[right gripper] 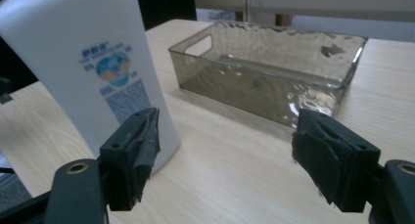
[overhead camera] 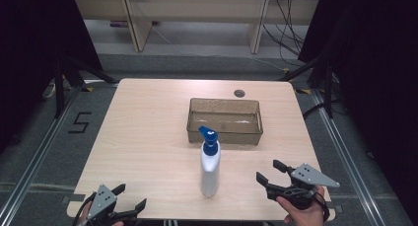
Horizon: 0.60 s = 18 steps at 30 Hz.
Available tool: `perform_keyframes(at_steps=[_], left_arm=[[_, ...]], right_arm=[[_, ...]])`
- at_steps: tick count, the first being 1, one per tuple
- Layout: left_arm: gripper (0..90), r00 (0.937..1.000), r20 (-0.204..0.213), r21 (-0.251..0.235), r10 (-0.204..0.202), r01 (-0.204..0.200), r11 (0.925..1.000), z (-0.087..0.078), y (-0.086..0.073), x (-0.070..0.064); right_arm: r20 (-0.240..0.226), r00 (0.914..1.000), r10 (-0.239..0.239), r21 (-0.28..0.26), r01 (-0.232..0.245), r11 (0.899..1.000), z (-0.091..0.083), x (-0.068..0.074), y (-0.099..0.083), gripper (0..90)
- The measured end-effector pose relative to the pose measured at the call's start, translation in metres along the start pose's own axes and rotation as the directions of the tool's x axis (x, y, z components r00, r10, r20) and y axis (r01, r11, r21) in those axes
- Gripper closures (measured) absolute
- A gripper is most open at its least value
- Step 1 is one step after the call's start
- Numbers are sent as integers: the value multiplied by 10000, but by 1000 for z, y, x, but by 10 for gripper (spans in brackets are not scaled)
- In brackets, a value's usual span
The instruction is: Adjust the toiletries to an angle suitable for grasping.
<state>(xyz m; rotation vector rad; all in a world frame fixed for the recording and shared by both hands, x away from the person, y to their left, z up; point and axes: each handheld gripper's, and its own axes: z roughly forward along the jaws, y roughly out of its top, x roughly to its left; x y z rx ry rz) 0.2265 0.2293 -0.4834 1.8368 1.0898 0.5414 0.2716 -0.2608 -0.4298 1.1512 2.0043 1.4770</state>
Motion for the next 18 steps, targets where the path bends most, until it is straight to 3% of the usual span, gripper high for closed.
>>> perform_keyframes(at_steps=[4, 7, 8, 9, 10, 14, 17, 18], left_arm=[[148, 9999, -102, 31, -78, 78, 10000, -1, 0, 0], [148, 10000, -25, -83, -74, 74, 9999, 0, 0, 0], [148, 9999, -10, -143, -143, 142, 9998, 1, 0, -1], [149, 9999, -10, -143, -143, 142, 9998, 1, 0, -1], [148, 9998, -68, -144, -198, 197, 9997, 1, 0, -1], [148, 9997, -127, -81, -196, 195, 9998, 0, 0, -1], [149, 9998, -88, -162, -195, 194, 9997, 1, 0, -1], [149, 9997, -140, -124, -190, 188, 9997, 0, 0, -1]], right_arm=[[-176, 9985, -518, -235, 514, 9984, 0, 6, 9, 280], [-456, 9980, -446, -296, 433, 9986, 1, 11, 14, 290], [-513, 9968, -616, -293, 601, 9978, -1, 15, 19, 297], [-592, 9974, -399, -259, 384, 9989, -2, 19, 21, 302], [-678, 9952, -712, -462, 681, 9966, -1, 19, 23, 306], [-855, 9923, -891, -571, 844, 9948, -2, 29, 32, 314], [-982, 9905, -965, -592, 910, 9941, -1, 33, 37, 316], [-1101, 9907, -798, -551, 741, 9957, 0, 38, 41, 320]])
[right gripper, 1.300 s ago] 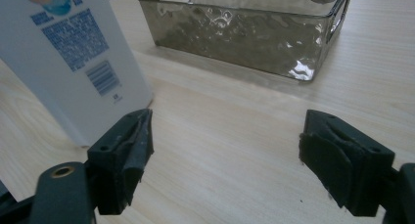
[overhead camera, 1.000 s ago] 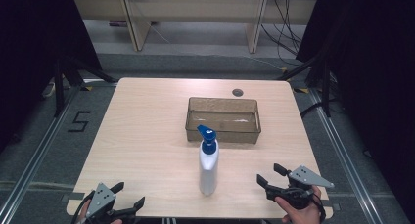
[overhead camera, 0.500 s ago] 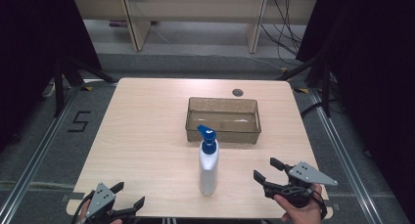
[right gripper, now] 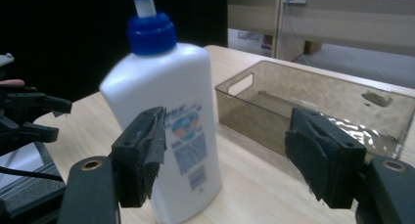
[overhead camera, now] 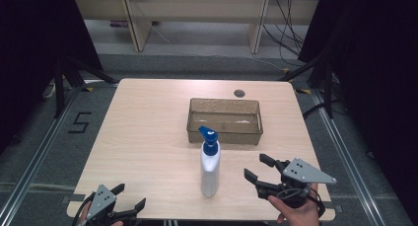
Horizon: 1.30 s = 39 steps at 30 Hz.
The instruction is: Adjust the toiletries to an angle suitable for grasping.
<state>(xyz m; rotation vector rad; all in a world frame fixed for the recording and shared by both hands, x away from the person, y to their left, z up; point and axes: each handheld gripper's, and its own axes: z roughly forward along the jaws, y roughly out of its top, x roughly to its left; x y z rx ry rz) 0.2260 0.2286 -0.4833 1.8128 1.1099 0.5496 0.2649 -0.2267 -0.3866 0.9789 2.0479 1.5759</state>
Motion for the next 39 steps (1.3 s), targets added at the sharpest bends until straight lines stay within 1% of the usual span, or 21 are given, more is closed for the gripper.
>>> perform_keyframes(at_steps=[1, 5, 8, 10, 11, 14, 15, 17, 18, 20, 21, 23, 25, 26, 28, 29, 30, 31, 35, 36, 39], left_arm=[[149, 10000, -52, 91, 12, -12, 10000, -1, 0, 0], [148, 10000, 52, -108, -69, 69, 9999, 1, 0, 1], [148, 10000, -15, 33, -19, 20, 10000, 0, 0, 0], [148, 10000, 62, -83, -38, 39, 10000, 1, 0, 1], [149, 10000, 67, -70, -39, 40, 10000, 1, 0, 1], [149, 10000, 57, -77, -42, 42, 10000, 1, 0, 1], [149, 10000, 55, -75, -48, 48, 10000, 1, 0, 1], [149, 10000, 59, -77, -42, 42, 10000, 1, 0, 1], [148, 10000, 46, -78, -48, 48, 10000, 1, 0, 1], [149, 10000, 45, -76, -45, 46, 10000, 1, 0, 1], [149, 10000, 47, -81, -47, 48, 10000, 1, 0, 1], [148, 10000, 57, -84, -54, 55, 10000, 1, 0, 1], [149, 10000, 58, -79, -56, 57, 10000, 1, 0, 1], [148, 10000, 59, -81, -58, 58, 10000, 1, 0, 1], [148, 10000, 64, -80, -59, 59, 10000, 1, 0, 1], [149, 10000, 64, -80, -59, 59, 10000, 1, 0, 1], [148, 10000, 67, -83, -62, 63, 9999, 1, 0, 1], [149, 10000, 71, -64, -61, 62, 10000, 1, 0, 1], [148, 9999, 80, -78, -111, 111, 9999, 1, 0, 0], [149, 10000, 1, 47, -40, 40, 10000, 0, 0, 0], [148, 9999, 68, -35, -75, 75, 10000, 1, 0, 1]], right_arm=[[-8, 9996, -283, -62, 283, 9996, 2, -1, 2, 321], [-283, 9995, -169, -104, 166, 9998, 7, 4, 8, 324], [-304, 9989, -350, -209, 344, 9992, 9, 6, 13, 325], [-317, 9982, -509, -241, 501, 9985, 10, 7, 16, 325], [-381, 9988, -296, -83, 293, 9995, 10, 9, 17, 326], [-495, 9984, -289, -206, 279, 9994, 12, 11, 20, 326], [-466, 9973, -566, -340, 551, 9979, 13, 11, 23, 327], [-404, 9975, -577, -335, 564, 9979, 14, 12, 25, 327], [-699, 9969, -368, -272, 350, 9990, 16, 14, 26, 327], [-665, 9968, -435, -240, 420, 9988, 17, 14, 28, 327], [-522, 9956, -782, -367, 763, 9964, 18, 13, 30, 327], [-578, 9944, -888, -527, 858, 9949, 20, 14, 32, 327], [-668, 9955, -666, -312, 647, 9974, 20, 17, 34, 327], [-662, 9943, -841, -480, 810, 9956, 22, 17, 36, 327], [-697, 9938, -867, -426, 838, 9956, 23, 18, 38, 328], [-757, 9946, -716, -354, 691, 9970, 23, 19, 39, 327], [-720, 9930, -938, -505, 903, 9946, 25, 19, 41, 328], [-714, 9938, -854, -521, 818, 9953, 26, 20, 42, 328], [-761, 9921, -997, -502, 961, 9941, 28, 21, 46, 329], [-831, 9906, -1089, -649, 1037, 9925, 31, 21, 48, 331], [-1021, 9898, -990, -641, 927, 9936, 34, 23, 50, 332]])
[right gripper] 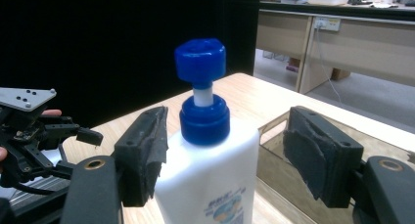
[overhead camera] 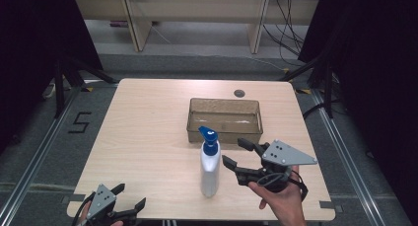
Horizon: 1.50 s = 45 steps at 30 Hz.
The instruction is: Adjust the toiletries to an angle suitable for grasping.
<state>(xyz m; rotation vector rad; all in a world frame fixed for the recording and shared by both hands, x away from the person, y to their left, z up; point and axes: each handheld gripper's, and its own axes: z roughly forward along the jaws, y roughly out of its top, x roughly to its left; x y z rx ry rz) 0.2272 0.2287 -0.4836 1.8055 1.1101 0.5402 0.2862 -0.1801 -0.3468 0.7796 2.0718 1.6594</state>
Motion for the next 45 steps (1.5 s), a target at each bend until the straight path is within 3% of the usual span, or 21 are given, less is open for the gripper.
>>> perform_keyframes(at_steps=[3, 4, 12, 13, 17, 19, 21, 35, 40, 41, 43, 45], left_arm=[[148, 10000, -67, 47, -51, 51, 10000, -1, 0, -1], [148, 10000, -63, 39, -24, 24, 10000, 0, 0, 0], [148, 10000, -87, 70, 5, -4, 10000, 0, 0, 1], [148, 10000, -55, 55, 12, -12, 10000, 0, 0, 1], [148, 10000, -17, 35, 20, -20, 10000, 1, 1, 0], [149, 10000, -22, 56, 12, -11, 10000, 1, 1, 0], [149, 10000, -19, 72, 29, -29, 10000, 1, 1, 0], [148, 10000, 83, 89, -7, 7, 10000, 2, 3, -2], [148, 9998, 171, -33, -38, 38, 10000, 2, 2, -2], [148, 9998, 178, -34, -49, 49, 10000, 2, 1, -2], [148, 9998, 180, -34, -54, 54, 10000, 1, 1, -2], [148, 9999, 148, 1, -24, 24, 10000, 1, 2, -2]], right_arm=[[16, 10000, -13, 88, 13, 10000, 2, 1, 1, 333], [13, 9997, -234, 7, 234, 9997, 6, 0, 3, 335], [-189, 9995, -241, 39, 241, 9997, 18, 0, 5, 347], [-353, 9994, -2, 99, 6, 10000, 19, 1, 5, 349], [-298, 9992, -267, 84, 270, 9996, 22, 0, 7, 355], [-332, 9994, -106, 157, 112, 9998, 22, 1, 7, 356], [-296, 9991, -318, 71, 320, 9995, 25, 0, 9, 361], [-685, 9969, -389, 79, 396, 9992, 41, 3, 14, 411], [-674, 9970, -374, 63, 379, 9993, 47, 4, 14, 422], [-531, 9970, -555, 65, 559, 9984, 48, 3, 14, 425], [-654, 9972, -376, 206, 390, 9990, 48, 4, 14, 429], [-613, 9964, -579, 168, 590, 9981, 53, 3, 14, 436]])
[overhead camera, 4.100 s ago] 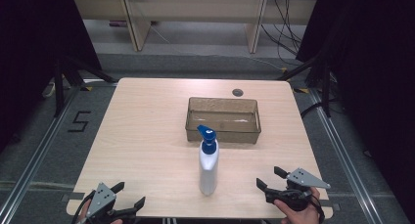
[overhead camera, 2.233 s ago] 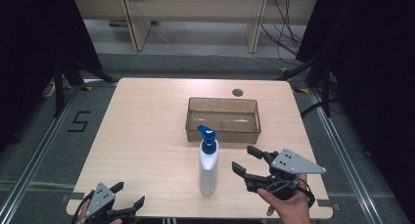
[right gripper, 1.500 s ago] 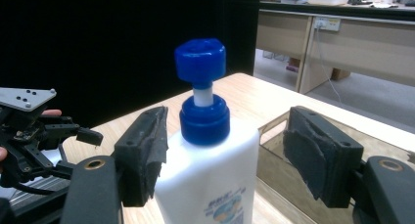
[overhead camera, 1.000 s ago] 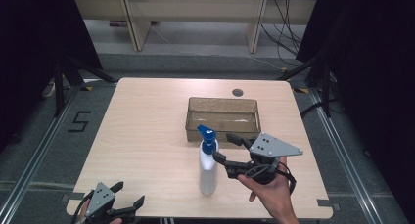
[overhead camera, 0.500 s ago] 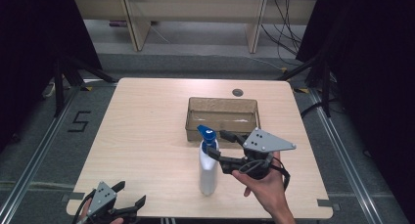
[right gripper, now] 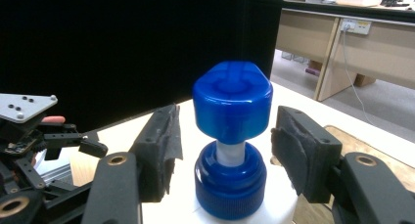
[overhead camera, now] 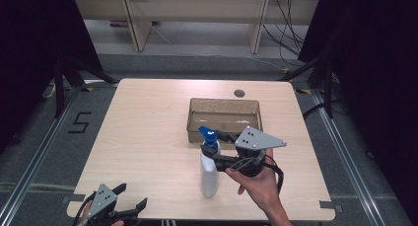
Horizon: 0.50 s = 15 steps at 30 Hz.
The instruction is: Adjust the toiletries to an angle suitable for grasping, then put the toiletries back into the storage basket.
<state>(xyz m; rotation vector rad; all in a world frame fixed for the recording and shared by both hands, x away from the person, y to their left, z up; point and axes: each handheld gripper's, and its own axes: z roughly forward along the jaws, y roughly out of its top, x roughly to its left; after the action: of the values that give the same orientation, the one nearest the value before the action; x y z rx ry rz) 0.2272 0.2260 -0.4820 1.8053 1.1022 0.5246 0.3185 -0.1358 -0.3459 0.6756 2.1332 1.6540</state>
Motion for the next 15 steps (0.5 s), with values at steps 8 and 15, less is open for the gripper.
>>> perform_keyframes(at_steps=[8, 15], left_arm=[[148, 10000, 51, -17, 47, -47, 10000, 1, 0, 0], [148, 10000, 5, -16, 45, -45, 10000, 0, 0, 0]], right_arm=[[-189, 9998, -56, 134, 58, 9999, 12, -3, -4, 498], [-254, 9995, -201, 133, 205, 9997, 14, -5, -5, 584]])
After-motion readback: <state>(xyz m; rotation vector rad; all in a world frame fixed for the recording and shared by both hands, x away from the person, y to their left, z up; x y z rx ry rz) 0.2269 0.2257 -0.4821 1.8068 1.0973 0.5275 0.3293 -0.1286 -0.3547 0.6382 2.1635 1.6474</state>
